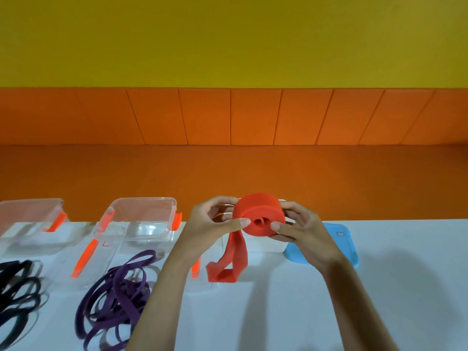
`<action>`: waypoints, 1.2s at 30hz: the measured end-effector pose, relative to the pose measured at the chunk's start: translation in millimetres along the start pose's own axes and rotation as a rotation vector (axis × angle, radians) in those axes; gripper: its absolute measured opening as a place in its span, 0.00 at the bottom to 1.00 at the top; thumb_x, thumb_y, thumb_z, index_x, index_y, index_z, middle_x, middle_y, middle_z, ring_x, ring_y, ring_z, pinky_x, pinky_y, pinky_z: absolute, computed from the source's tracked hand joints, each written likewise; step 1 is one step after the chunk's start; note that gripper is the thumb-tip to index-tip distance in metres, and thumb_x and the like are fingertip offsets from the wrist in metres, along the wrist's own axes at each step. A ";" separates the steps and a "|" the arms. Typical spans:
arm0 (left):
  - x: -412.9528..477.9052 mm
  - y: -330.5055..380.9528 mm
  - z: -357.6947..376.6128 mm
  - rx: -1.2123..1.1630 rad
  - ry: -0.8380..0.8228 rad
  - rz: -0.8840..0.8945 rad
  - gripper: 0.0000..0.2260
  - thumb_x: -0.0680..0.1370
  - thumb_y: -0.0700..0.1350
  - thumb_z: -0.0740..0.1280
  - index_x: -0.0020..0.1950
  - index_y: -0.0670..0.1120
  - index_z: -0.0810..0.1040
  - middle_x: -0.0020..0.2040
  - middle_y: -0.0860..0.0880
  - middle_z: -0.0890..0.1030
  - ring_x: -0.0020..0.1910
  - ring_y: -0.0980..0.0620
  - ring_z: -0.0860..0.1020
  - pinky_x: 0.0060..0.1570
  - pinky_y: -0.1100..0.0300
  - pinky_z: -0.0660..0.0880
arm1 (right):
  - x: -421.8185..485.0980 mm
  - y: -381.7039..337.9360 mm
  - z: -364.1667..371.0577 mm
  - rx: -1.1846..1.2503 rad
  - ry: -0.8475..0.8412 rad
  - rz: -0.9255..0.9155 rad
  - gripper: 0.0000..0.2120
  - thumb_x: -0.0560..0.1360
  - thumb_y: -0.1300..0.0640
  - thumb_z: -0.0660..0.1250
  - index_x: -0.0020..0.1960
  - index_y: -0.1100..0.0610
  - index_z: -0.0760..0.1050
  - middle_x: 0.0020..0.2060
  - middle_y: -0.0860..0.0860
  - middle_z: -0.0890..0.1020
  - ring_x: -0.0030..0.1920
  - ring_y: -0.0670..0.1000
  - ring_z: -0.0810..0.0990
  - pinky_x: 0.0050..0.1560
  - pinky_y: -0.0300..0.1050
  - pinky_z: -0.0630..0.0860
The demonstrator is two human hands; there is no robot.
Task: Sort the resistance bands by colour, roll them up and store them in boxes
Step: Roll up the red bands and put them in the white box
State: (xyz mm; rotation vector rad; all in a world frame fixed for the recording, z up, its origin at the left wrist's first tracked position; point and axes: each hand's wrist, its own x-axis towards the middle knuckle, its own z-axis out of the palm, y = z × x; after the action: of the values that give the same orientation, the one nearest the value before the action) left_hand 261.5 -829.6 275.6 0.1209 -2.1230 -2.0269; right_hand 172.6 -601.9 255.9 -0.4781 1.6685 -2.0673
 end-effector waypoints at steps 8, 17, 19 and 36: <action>8.2 -3.2 -0.9 -0.038 0.038 0.057 0.19 0.68 0.56 0.82 0.57 0.56 0.88 0.49 0.53 0.88 0.52 0.54 0.85 0.54 0.60 0.82 | 3.9 5.7 3.6 0.063 -0.075 0.071 0.22 0.68 0.62 0.81 0.56 0.65 0.75 0.52 0.57 0.86 0.56 0.62 0.86 0.49 0.49 0.85; 7.2 -6.6 -7.7 0.084 -0.029 -0.007 0.19 0.66 0.58 0.83 0.55 0.60 0.87 0.51 0.51 0.89 0.52 0.54 0.86 0.53 0.62 0.82 | 8.3 3.3 0.5 -0.162 -0.138 0.106 0.22 0.70 0.62 0.82 0.59 0.62 0.76 0.55 0.57 0.86 0.58 0.60 0.86 0.54 0.53 0.85; 9.1 -5.5 -9.5 0.174 -0.055 0.005 0.17 0.68 0.57 0.83 0.56 0.60 0.87 0.50 0.53 0.88 0.53 0.54 0.86 0.52 0.63 0.82 | 9.1 -3.8 -0.7 -0.367 -0.173 0.068 0.22 0.71 0.58 0.83 0.62 0.51 0.79 0.56 0.51 0.86 0.58 0.53 0.85 0.57 0.48 0.84; 19.9 -3.3 -14.0 0.446 -0.204 0.003 0.16 0.70 0.46 0.84 0.55 0.51 0.87 0.50 0.56 0.88 0.51 0.56 0.86 0.57 0.57 0.83 | 4.6 3.7 5.4 -0.352 -0.112 0.071 0.22 0.69 0.56 0.84 0.60 0.45 0.83 0.56 0.47 0.86 0.59 0.48 0.85 0.48 0.49 0.86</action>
State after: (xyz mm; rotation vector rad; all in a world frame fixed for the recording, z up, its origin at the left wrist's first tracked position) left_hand 244.6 -847.4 274.6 -0.0259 -2.6685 -1.5875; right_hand 172.0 -609.5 253.4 -0.6242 1.9573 -1.6677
